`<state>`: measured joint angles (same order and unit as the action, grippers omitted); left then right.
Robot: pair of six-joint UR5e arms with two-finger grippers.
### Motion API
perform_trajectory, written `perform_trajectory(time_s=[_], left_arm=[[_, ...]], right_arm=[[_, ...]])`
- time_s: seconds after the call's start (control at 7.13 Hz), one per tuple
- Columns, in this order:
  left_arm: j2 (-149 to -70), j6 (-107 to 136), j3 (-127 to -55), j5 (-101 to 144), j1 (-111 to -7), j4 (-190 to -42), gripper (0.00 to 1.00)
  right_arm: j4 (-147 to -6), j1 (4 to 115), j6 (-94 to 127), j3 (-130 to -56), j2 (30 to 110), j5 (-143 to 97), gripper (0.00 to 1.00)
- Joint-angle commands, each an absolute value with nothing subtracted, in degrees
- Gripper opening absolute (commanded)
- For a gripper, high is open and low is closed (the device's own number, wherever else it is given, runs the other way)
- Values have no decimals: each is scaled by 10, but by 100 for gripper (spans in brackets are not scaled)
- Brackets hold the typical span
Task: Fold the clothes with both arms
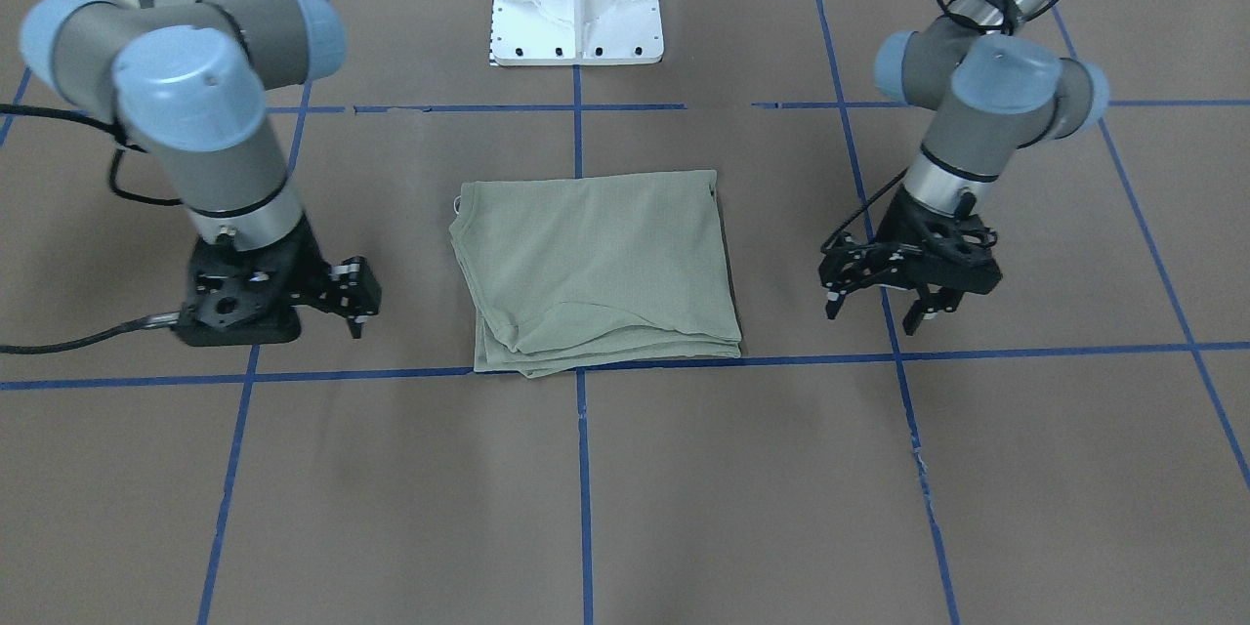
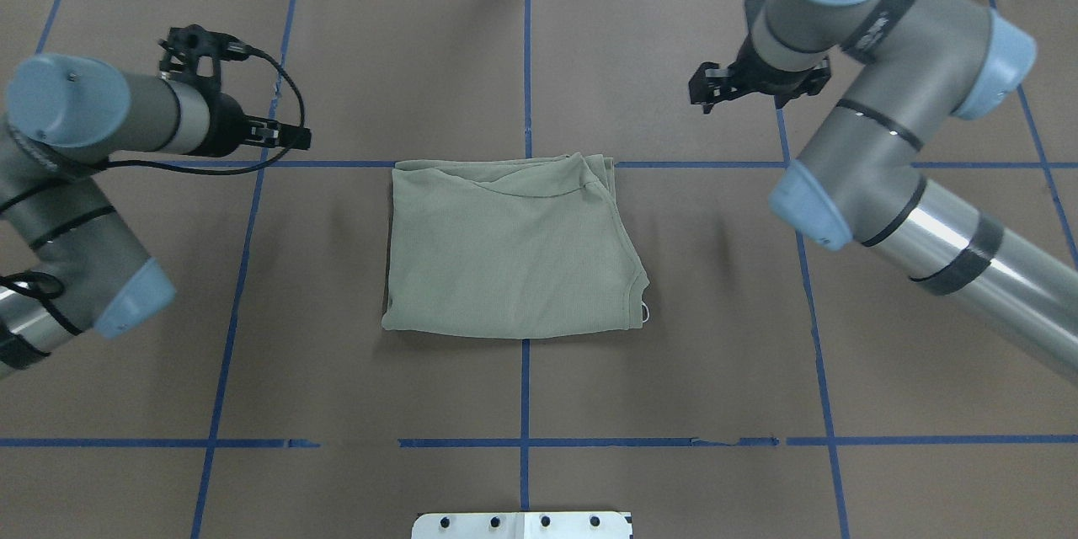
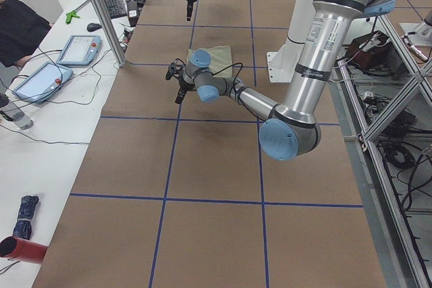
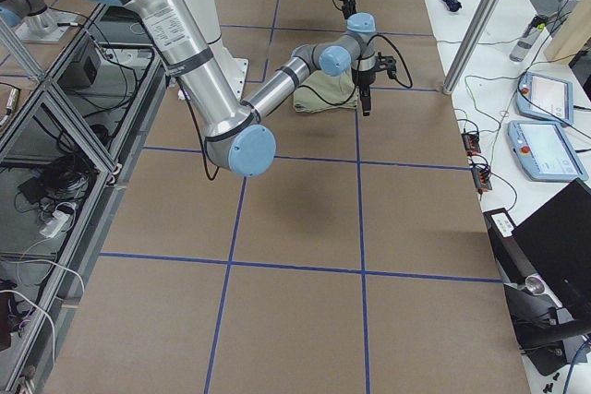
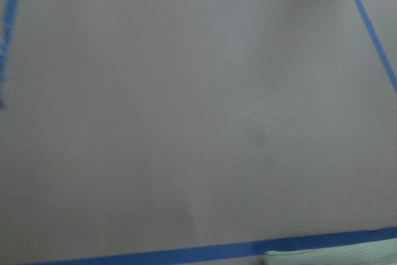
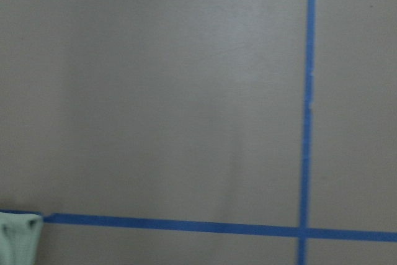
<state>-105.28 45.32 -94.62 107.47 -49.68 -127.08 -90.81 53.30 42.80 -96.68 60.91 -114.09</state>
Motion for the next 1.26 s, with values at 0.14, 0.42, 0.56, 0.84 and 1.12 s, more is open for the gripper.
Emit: perform_trajectory(time_s=[0.14, 0.42, 0.56, 0.84, 1.12], left_arm=[[-911, 86, -1007, 1222, -725, -1182, 100], [-883, -103, -1001, 1276, -869, -1065, 100], [-882, -107, -1003, 1280, -879, -980, 100], [-877, -106, -998, 1287, -927, -916, 100], [-854, -103, -994, 1349, -925, -890, 100]], right_arm=[[-923, 756, 21, -981, 786, -1265, 100], [-1064, 842, -146, -983, 816, -1271, 100], [-1083, 860, -171, -983, 862, -1261, 100], [-1020, 888, -165, -984, 932, -1299, 100], [-989, 904, -162, -984, 958, -1336, 100]])
